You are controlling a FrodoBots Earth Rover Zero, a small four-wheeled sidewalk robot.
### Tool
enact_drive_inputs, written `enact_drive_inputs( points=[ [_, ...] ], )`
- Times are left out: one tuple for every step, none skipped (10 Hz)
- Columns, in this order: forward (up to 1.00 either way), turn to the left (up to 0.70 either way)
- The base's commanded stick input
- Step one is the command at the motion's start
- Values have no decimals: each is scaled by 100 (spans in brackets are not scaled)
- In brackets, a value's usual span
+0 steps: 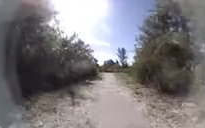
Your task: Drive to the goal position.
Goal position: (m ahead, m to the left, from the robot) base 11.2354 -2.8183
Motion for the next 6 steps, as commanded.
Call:
enact_drive_inputs(
  points=[
    [85, 0],
    [85, 0],
    [85, 0],
    [85, 0],
    [85, 0],
    [85, 0]
  ],
)
